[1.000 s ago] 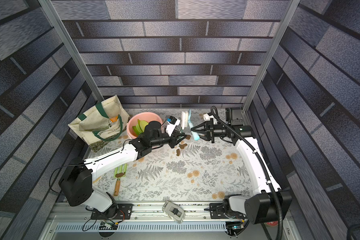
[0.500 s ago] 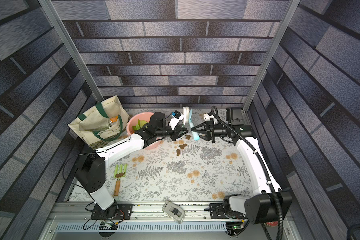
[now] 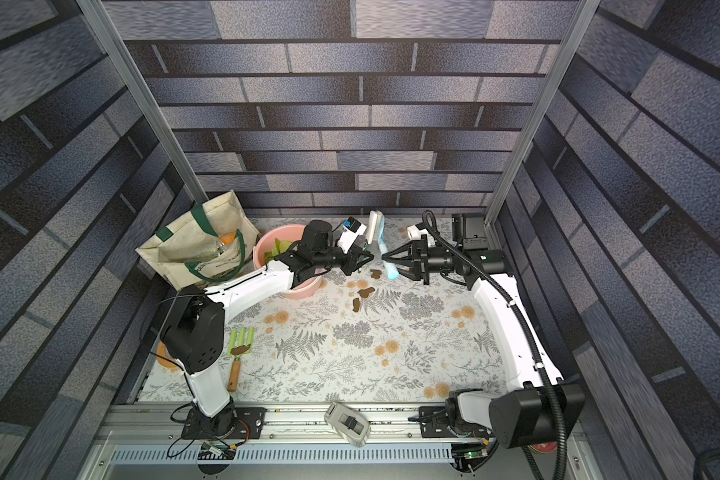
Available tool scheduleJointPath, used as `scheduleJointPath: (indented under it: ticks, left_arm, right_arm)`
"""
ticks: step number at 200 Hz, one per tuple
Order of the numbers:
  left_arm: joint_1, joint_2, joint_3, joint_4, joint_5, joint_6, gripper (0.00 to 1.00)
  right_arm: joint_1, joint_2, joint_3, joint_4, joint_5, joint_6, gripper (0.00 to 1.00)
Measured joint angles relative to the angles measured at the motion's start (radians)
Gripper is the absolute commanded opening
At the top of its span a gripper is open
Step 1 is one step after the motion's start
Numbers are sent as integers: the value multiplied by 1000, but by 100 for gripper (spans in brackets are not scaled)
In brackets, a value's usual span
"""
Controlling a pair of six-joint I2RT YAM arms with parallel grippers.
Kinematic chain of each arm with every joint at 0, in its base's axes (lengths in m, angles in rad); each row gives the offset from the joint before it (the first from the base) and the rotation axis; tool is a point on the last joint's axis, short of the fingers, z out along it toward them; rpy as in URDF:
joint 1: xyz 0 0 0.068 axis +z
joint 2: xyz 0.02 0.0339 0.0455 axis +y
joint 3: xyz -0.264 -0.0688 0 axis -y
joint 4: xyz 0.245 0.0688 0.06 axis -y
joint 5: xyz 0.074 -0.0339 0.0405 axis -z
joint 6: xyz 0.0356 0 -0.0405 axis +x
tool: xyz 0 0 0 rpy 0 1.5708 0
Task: Brush the soil off the hand trowel and place it into the bucket
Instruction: Brush off the soil from the hand trowel.
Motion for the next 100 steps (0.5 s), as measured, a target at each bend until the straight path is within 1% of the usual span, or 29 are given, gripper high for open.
scheduleJointPath:
  ticks: [26, 73, 100]
  left_arm:
    - [4, -67, -79, -14, -24, -1, 0]
    - [-49, -256, -179, -6, -69, -12, 0]
    - [-68, -298, -201, 18, -67, -30, 0]
  right_arm:
    - [0, 10, 0, 6, -3, -1, 19]
    - [0, 35, 0, 8, -3, -8, 19]
    - [0, 40, 0, 8, -3, -8, 19]
